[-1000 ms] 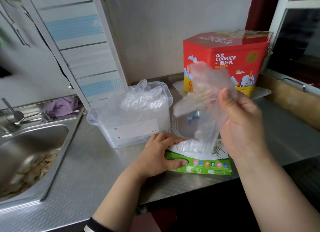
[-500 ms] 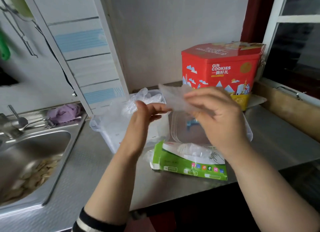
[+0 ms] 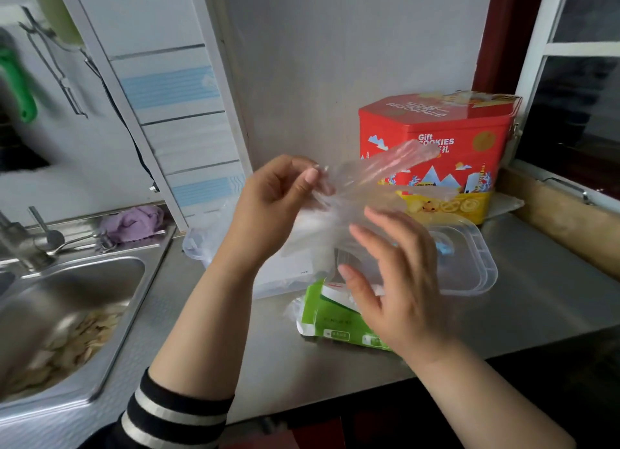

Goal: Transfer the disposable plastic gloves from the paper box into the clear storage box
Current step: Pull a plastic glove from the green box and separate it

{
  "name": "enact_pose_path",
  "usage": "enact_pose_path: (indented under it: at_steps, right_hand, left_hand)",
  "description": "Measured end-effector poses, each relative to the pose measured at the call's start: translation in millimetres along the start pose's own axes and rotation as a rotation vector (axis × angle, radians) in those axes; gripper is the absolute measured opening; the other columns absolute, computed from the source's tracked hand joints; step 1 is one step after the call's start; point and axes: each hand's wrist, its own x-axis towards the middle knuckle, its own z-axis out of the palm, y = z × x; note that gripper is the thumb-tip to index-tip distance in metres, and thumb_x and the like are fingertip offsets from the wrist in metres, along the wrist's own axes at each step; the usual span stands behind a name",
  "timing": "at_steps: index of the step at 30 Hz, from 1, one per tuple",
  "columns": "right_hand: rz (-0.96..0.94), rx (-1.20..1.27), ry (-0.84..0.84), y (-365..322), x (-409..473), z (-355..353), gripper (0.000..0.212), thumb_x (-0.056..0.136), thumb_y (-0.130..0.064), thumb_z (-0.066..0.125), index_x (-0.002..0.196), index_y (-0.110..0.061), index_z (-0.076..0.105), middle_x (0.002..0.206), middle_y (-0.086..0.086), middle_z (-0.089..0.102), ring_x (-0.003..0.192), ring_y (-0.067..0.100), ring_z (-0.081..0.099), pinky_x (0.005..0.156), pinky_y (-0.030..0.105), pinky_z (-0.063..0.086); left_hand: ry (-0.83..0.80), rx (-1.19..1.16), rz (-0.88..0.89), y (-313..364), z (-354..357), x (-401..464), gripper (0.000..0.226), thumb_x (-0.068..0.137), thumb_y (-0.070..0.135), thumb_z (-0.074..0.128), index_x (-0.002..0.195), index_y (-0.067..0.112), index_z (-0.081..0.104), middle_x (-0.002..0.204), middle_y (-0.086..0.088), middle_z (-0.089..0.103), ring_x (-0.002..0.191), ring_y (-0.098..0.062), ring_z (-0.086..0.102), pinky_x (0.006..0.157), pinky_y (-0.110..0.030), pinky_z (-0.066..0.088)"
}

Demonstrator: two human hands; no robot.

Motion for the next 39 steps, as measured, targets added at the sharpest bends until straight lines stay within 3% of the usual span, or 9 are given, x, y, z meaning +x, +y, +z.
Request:
enact_pose_path:
  at_steps: [6,13,18,22,26,31,33,36,39]
  right_hand:
    - [-0.017,-0.219,-0.386,-9.8,16.7,26.0,0.063,0.097,-0.063,0.026,0.148,-0.026,0.033,0.159,0.003,0.022,0.148,0.03,0.014,0.116,0.06,0.012]
    - [0.077,-0.245,-0.903,-11.2,82.7,64.0,0.091,0.071,-0.082,-0.002,0.152,-0.04,0.004,0.162,-0.012,-0.006,0.149,0.022,-0.011,0.114,0.06,-0.011]
    - [0.217,-0.105,-1.263,-10.8,108.8,92.9,0.09,0.072,-0.088,0.012,0.15,-0.043,0.017,0.161,-0.012,0.011,0.149,0.021,0.009,0.117,0.055,-0.001]
    - [0.331,0.128,-1.503,-13.1,121.8,110.1,0.086,0.083,-0.079,0.019,0.151,-0.027,0.028,0.158,-0.005,0.025,0.146,0.019,0.023,0.12,0.039,0.015]
    - [0.487,0.18,-1.611,-11.7,132.9,123.5,0.082,0.087,-0.075,0.016,0.154,-0.028,0.017,0.158,-0.004,0.025,0.148,0.015,0.013,0.119,0.033,0.007]
    - [0.649,0.213,-1.711,-13.2,131.5,128.0,0.082,0.085,-0.079,0.013,0.153,-0.034,0.014,0.157,-0.007,0.024,0.147,0.013,0.01,0.116,0.034,0.009]
    - [0.659,0.214,-1.729,-11.5,128.7,128.2,0.084,0.084,-0.08,0.013,0.152,-0.033,0.02,0.157,-0.008,0.022,0.146,0.012,0.011,0.116,0.034,0.009]
    - [0.648,0.158,-1.749,-11.9,127.7,125.6,0.091,0.08,-0.083,0.012,0.151,-0.029,0.027,0.159,-0.007,0.018,0.147,0.014,0.009,0.115,0.035,0.01]
    - [0.624,0.167,-1.754,-9.3,126.7,122.4,0.089,0.082,-0.081,0.01,0.151,-0.028,0.029,0.158,-0.007,0.021,0.147,0.016,0.013,0.115,0.035,0.012]
  left_hand:
    - [0.094,0.118,-0.064,-7.7,-33.1,24.8,0.017,0.1,0.011,0.05,0.089,0.02,0.06,0.08,0.005,0.071,0.04,-0.014,0.057,0.034,-0.02,0.037]
    - [0.075,0.356,-0.271,-46.7,-93.6,58.6,0.013,0.098,0.014,0.056,0.091,0.021,0.066,0.077,0.006,0.071,0.033,-0.005,0.035,0.033,-0.015,0.031]
    - [0.023,0.489,-0.4,-82.2,-120.6,65.1,0.005,0.095,0.016,0.061,0.1,0.017,0.063,0.062,0.02,0.069,0.04,-0.001,0.043,0.042,-0.012,0.037]
    - [-0.004,0.843,-0.453,-102.5,-129.2,62.7,0.014,0.087,0.032,0.068,0.1,0.027,0.065,0.078,0.015,0.071,0.069,-0.013,0.057,0.064,-0.026,0.044]
    - [-0.001,1.136,-0.491,-114.1,-126.7,57.3,0.024,0.086,0.039,0.066,0.11,0.035,0.062,0.1,0.009,0.067,0.095,-0.018,0.059,0.071,-0.029,0.041]
    - [-0.054,1.255,-0.38,-116.4,-128.5,45.9,0.043,0.088,0.032,0.067,0.128,0.029,0.051,0.118,0.004,0.059,0.111,-0.022,0.054,0.075,-0.033,0.042]
    - [-0.076,1.266,-0.271,-113.3,-129.2,40.9,0.038,0.086,0.024,0.068,0.121,0.024,0.053,0.122,0.0,0.053,0.115,-0.025,0.046,0.081,-0.039,0.046]
    - [-0.187,1.076,-0.237,-109.3,-126.3,32.6,0.019,0.084,0.009,0.064,0.092,0.024,0.055,0.105,0.002,0.054,0.103,-0.022,0.045,0.085,-0.031,0.038]
    - [-0.3,0.948,-0.314,-104.0,-120.2,21.5,0.033,0.082,0.009,0.063,0.078,0.038,0.049,0.09,0.015,0.056,0.098,-0.02,0.053,0.089,-0.033,0.042]
